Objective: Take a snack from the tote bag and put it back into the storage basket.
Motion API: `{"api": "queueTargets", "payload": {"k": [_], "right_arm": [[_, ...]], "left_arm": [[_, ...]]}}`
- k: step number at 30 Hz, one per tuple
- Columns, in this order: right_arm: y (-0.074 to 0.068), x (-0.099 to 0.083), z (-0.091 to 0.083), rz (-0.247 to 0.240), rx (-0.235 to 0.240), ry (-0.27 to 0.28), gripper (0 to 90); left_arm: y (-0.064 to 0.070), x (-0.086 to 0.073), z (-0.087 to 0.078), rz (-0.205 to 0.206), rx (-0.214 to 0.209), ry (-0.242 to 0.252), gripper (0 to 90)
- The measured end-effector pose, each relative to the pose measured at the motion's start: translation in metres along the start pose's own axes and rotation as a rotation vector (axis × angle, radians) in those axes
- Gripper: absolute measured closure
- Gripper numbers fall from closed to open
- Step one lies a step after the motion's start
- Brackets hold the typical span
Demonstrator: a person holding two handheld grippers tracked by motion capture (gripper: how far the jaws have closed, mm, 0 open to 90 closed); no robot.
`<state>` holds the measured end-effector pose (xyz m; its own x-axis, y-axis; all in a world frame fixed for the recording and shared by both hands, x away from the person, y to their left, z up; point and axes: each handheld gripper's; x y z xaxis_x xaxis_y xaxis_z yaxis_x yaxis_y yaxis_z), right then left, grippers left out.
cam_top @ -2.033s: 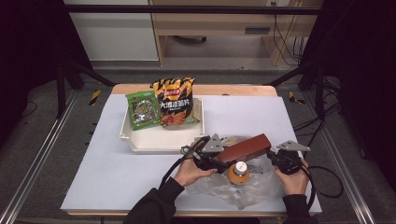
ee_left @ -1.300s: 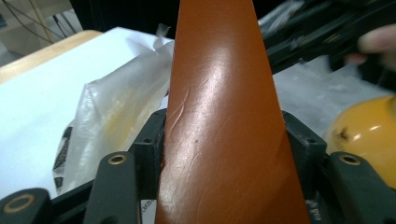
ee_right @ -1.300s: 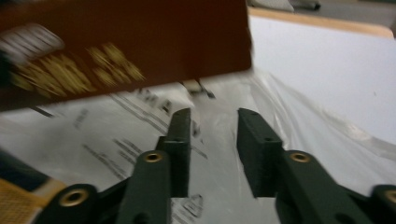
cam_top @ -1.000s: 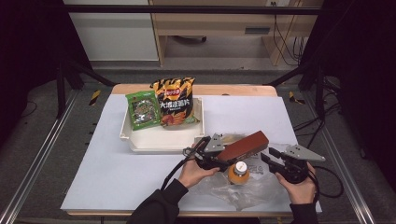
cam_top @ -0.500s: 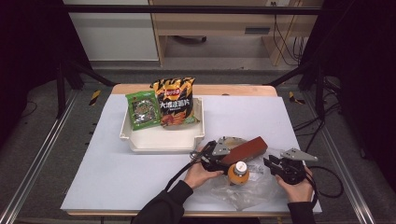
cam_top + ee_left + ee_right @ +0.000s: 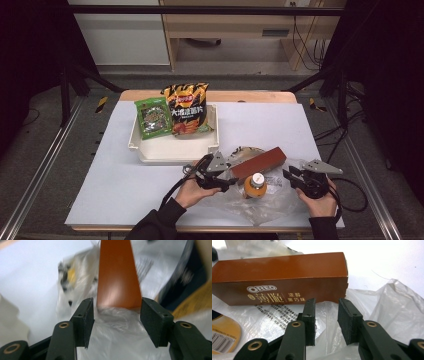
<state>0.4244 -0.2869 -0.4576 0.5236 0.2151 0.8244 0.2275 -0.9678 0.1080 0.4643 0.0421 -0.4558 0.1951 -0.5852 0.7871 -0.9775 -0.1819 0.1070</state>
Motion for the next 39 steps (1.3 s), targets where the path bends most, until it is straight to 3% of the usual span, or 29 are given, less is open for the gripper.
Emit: {"api": "queueTargets", "payload": {"k": [1, 5, 7, 10, 11, 16, 21, 24, 28, 33, 39], "right_arm": [[0.0, 0.0, 0.0, -0.001, -0.001, 0.002, 68.0], [0.001, -0.001, 0.001, 0.005, 0.001, -0.003, 68.0], [0.001, -0.001, 0.0, 0.005, 0.003, -0.005, 67.9], [0.002, -0.001, -0.001, 0.01, 0.003, 0.001, 67.5], [0.002, -0.001, -0.002, 0.011, 0.005, 0.003, 67.5], [0.003, 0.0, -0.003, 0.017, 0.005, 0.011, 67.3], [0.002, 0.0, -0.003, 0.018, 0.005, 0.011, 67.6], [0.003, 0.0, -0.002, 0.017, 0.005, 0.013, 67.7], [0.004, 0.0, -0.003, 0.013, 0.003, 0.017, 67.8], [0.005, 0.0, -0.004, 0.023, 0.004, 0.02, 67.8], [0.005, 0.0, -0.003, 0.025, 0.007, 0.016, 67.8]], "left_arm": [[0.0, -0.005, 0.002, -0.012, -0.012, 0.005, 43.1], [-0.003, -0.014, 0.016, -0.007, -0.014, -0.085, 40.3], [-0.003, -0.014, 0.019, -0.001, -0.009, -0.092, 39.3], [-0.002, -0.012, 0.011, -0.014, -0.018, -0.047, 38.0], [-0.001, -0.011, 0.007, -0.026, -0.022, -0.008, 36.5], [0.005, 0.007, -0.017, -0.012, -0.044, 0.123, 30.1], [0.01, 0.032, -0.023, 0.023, -0.027, 0.143, 29.4], [0.009, 0.044, -0.014, 0.026, -0.008, 0.121, 30.6], [0.002, 0.05, 0.008, -0.001, -0.007, 0.08, 33.7], [-0.007, 0.047, 0.028, 0.0, -0.019, 0.001, 38.3], [-0.013, 0.043, 0.04, 0.001, -0.029, -0.052, 39.3]]}}
Point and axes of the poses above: each handheld gripper's, and its own axes: z roughly forward along the jaws, x roughly out of its top, y roughly to its right, and after that the axes turned 15 degrees about -x, right-handed
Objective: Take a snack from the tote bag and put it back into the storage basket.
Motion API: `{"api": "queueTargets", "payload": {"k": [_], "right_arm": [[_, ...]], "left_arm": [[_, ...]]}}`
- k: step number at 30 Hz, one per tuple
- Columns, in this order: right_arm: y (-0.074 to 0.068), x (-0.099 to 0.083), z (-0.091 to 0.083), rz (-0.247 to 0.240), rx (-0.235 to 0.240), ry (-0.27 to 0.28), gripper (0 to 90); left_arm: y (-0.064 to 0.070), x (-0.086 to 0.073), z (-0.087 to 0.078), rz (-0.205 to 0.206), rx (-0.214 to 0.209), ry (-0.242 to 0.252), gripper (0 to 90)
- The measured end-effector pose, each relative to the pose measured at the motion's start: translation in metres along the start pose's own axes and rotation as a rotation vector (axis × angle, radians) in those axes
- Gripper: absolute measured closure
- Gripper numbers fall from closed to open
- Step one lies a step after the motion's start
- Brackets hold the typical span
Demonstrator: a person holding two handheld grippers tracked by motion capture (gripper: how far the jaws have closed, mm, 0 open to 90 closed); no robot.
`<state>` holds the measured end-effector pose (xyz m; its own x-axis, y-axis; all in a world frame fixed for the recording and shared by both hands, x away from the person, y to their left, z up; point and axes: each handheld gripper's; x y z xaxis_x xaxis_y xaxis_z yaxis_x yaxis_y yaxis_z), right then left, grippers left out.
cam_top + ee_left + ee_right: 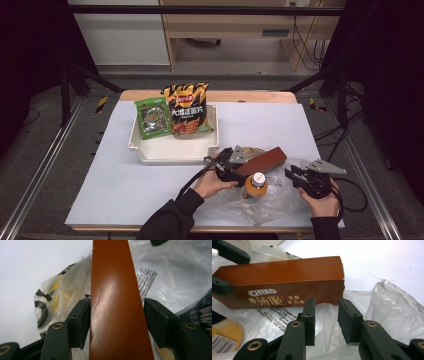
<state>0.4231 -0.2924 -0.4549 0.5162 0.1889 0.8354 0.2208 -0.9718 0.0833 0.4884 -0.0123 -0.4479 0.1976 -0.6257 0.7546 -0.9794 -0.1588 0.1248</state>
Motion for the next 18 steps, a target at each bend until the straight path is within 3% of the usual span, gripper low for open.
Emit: {"api": "queueTargets", "payload": {"k": [10, 18], "right_arm": [[-0.001, 0.0, 0.001, -0.004, 0.002, 0.002, 68.4], [-0.001, -0.001, 0.002, -0.006, -0.001, -0.002, 69.0]], "left_arm": [[-0.006, 0.0, 0.002, 0.001, -0.007, -0.016, 42.7], [-0.001, 0.004, -0.014, 0.01, -0.009, 0.084, 43.1]]}}
Point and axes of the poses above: each handheld gripper's, and its own axes: z roughly forward along the jaws, x roughly out of its top, y roughly to its right, and after that the axes turned 15 degrees about -x, right-handed
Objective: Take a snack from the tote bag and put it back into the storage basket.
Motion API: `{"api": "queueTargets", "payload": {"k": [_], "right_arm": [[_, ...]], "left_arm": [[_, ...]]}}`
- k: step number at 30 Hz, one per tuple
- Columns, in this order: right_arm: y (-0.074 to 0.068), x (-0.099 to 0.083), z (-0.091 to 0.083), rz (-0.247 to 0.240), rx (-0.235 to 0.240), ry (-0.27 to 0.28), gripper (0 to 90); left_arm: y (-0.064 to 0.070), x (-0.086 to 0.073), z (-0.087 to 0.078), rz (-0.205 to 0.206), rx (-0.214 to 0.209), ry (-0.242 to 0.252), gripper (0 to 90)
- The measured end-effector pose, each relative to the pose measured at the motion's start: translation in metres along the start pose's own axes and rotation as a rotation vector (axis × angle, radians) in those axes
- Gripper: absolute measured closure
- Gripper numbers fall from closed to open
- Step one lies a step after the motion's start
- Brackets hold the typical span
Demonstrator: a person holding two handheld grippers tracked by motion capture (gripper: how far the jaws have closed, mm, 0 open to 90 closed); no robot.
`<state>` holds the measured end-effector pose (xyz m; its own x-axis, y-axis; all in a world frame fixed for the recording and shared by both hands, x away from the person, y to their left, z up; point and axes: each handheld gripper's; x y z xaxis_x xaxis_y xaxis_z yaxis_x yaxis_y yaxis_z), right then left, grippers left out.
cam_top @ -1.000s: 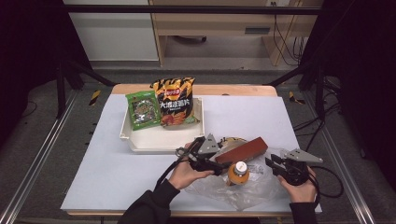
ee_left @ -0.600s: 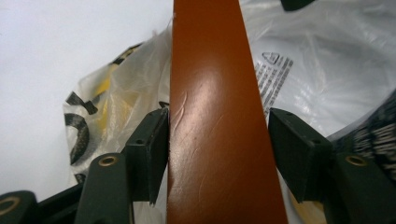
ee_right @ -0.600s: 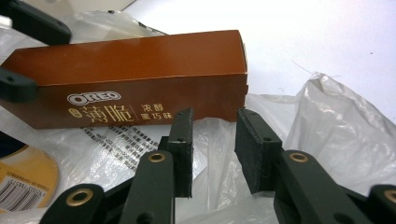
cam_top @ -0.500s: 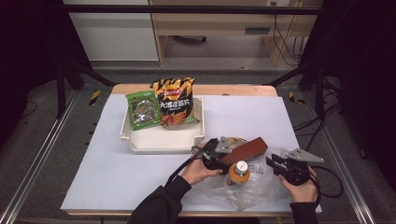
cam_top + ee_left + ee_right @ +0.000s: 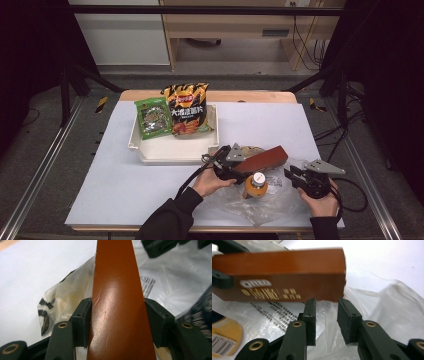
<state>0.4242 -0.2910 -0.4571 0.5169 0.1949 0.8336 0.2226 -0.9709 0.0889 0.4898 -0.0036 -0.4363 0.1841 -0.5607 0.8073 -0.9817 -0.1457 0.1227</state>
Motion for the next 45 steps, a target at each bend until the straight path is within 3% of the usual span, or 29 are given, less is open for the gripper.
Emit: {"api": "queueTargets", "payload": {"k": [4, 5, 8, 14, 25, 34, 45], "right_arm": [[0.0, 0.0, 0.0, -0.003, 0.0, -0.001, 69.0], [0.0, 0.0, 0.0, -0.005, -0.001, -0.001, 69.0], [0.0, 0.0, 0.0, 0.0, 0.0, 0.0, 69.1], [0.001, 0.001, -0.002, 0.001, -0.002, 0.016, 68.9], [0.006, 0.006, -0.012, 0.023, -0.012, 0.055, 64.0], [0.003, 0.014, -0.023, 0.012, -0.022, 0.097, 50.5], [-0.005, 0.018, -0.027, -0.011, -0.023, 0.109, 43.8]], "left_arm": [[0.003, 0.004, -0.01, 0.002, -0.005, 0.063, 43.1], [0.005, 0.005, -0.013, -0.017, -0.012, 0.071, 43.1], [0.006, 0.009, -0.02, 0.006, -0.007, 0.105, 43.1], [0.011, 0.02, -0.035, 0.036, 0.005, 0.123, 43.2], [0.012, 0.028, -0.078, 0.05, 0.044, 0.151, 43.1], [0.016, 0.016, -0.124, 0.059, 0.078, 0.16, 43.1], [0.008, -0.018, -0.173, 0.01, 0.149, 0.165, 43.1]]}}
Point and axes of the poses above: each handheld gripper's, and its own axes: z roughly forward along the jaws, x roughly out of its top, y roughly to its right, and after that the axes turned 15 degrees about -x, right-handed
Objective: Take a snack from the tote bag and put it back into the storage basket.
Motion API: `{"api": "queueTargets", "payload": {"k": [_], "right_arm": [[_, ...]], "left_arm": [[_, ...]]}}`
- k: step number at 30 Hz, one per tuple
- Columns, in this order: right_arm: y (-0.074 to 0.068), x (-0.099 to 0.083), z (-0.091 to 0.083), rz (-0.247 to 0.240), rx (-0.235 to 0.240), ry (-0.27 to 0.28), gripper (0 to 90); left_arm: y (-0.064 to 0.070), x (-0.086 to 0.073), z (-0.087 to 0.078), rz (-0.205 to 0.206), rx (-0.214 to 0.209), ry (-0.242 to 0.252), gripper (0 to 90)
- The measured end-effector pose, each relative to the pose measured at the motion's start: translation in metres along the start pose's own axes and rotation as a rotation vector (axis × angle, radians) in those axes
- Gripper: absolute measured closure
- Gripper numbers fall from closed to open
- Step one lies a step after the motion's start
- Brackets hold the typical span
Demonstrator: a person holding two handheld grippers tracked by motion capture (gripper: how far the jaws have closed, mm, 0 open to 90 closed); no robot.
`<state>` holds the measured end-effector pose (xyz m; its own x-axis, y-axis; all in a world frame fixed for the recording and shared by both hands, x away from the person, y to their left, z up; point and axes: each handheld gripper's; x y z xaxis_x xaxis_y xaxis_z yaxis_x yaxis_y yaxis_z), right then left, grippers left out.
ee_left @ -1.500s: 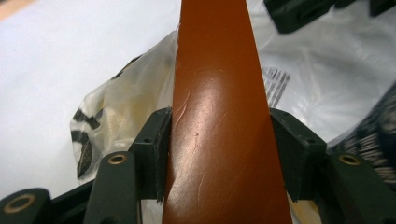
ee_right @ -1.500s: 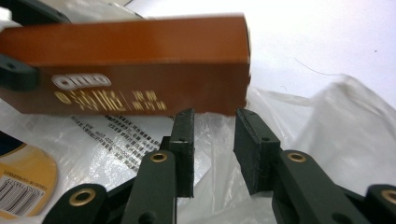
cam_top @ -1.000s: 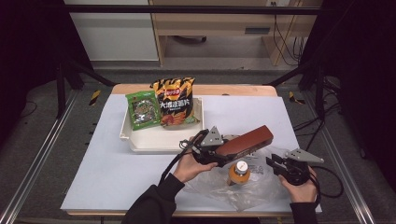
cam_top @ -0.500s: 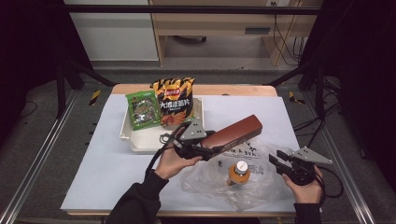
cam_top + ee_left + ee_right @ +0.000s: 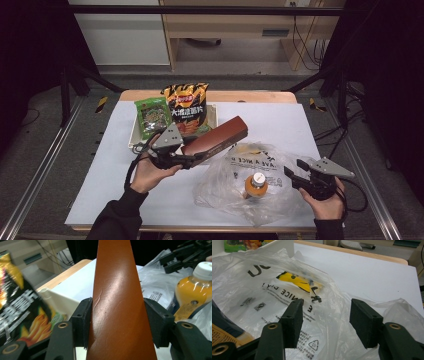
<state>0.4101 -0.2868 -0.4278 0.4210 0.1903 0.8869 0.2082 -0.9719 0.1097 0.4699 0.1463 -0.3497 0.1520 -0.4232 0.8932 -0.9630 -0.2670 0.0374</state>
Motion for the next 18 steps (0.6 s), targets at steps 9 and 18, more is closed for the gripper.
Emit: {"api": "queueTargets", "payload": {"k": [9, 18], "right_arm": [[0.001, -0.002, 0.001, 0.002, -0.006, -0.007, 42.4], [0.002, -0.003, 0.001, 0.002, -0.01, -0.011, 41.8]], "left_arm": [[-0.01, -0.019, -0.026, -0.022, 0.042, 0.003, 43.1], [-0.021, -0.032, -0.043, -0.033, 0.078, -0.01, 43.1]]}}
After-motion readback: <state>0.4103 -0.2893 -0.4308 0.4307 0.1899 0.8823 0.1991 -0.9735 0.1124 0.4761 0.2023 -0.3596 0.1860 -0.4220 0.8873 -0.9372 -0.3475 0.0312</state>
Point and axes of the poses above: each handheld gripper's, and its own axes: z roughly forward along the jaws, x roughly out of its top, y roughly to its right, and after that the axes turned 15 degrees about -x, right-handed
